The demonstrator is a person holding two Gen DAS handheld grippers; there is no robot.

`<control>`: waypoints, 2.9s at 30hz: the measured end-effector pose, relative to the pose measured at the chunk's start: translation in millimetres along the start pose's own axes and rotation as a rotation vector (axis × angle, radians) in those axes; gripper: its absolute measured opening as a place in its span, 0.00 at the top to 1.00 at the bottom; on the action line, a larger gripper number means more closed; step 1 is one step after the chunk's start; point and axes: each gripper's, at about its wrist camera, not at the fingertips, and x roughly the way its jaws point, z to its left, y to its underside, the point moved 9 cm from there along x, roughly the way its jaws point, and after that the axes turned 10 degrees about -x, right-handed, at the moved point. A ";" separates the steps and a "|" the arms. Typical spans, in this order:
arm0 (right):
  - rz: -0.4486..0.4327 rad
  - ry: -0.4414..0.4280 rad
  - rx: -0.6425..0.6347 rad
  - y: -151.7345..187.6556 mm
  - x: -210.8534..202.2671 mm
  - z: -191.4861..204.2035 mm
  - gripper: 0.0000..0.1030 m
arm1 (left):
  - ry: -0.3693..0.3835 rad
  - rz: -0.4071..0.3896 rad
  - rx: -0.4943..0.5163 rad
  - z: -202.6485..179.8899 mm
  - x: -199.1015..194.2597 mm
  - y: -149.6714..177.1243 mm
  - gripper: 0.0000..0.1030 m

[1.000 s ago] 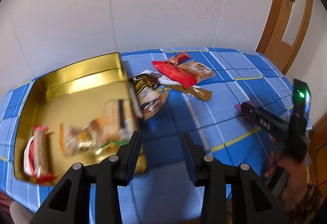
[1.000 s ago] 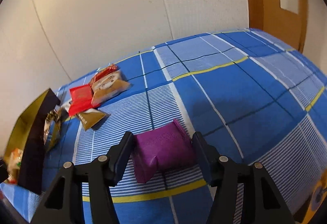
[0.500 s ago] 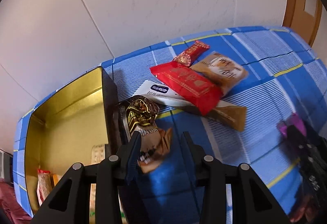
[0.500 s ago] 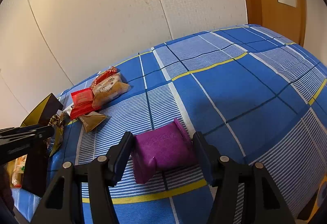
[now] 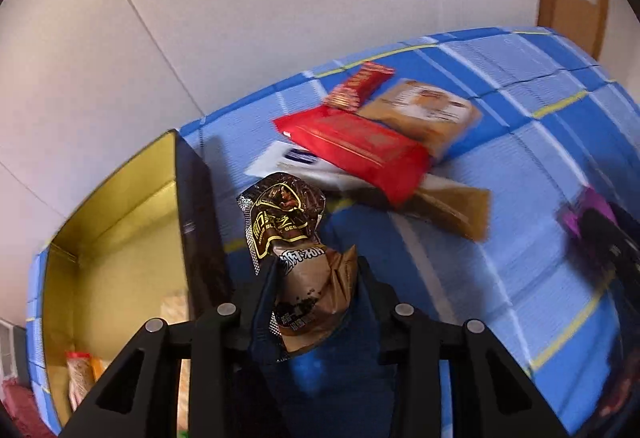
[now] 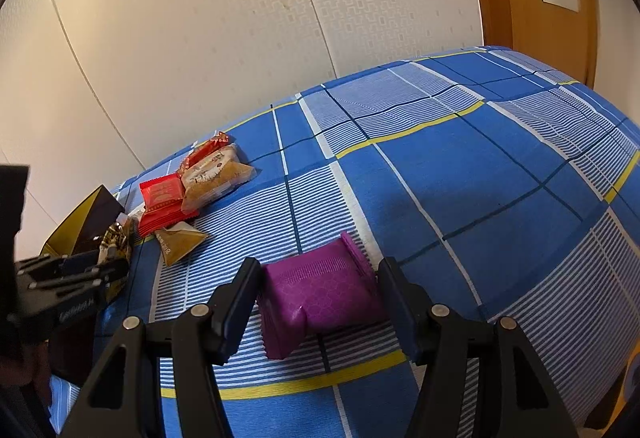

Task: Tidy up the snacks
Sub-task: 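Grasp the dark brown sesame bag with the left gripper and lift it, then carry the brown bag into the gold tray and open the left gripper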

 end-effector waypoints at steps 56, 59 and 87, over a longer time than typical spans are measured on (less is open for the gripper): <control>0.001 0.027 -0.052 1.9 1.8 1.1 0.38 | 0.249 0.029 -0.148 -35.6 -30.6 50.5 0.59; 0.002 0.035 -0.062 2.0 2.1 2.0 0.38 | 0.247 0.016 -0.147 -33.9 -34.9 53.0 0.61; -0.002 0.055 -0.081 2.5 2.2 1.7 0.41 | 0.377 -0.170 -0.299 21.2 -108.9 47.4 0.67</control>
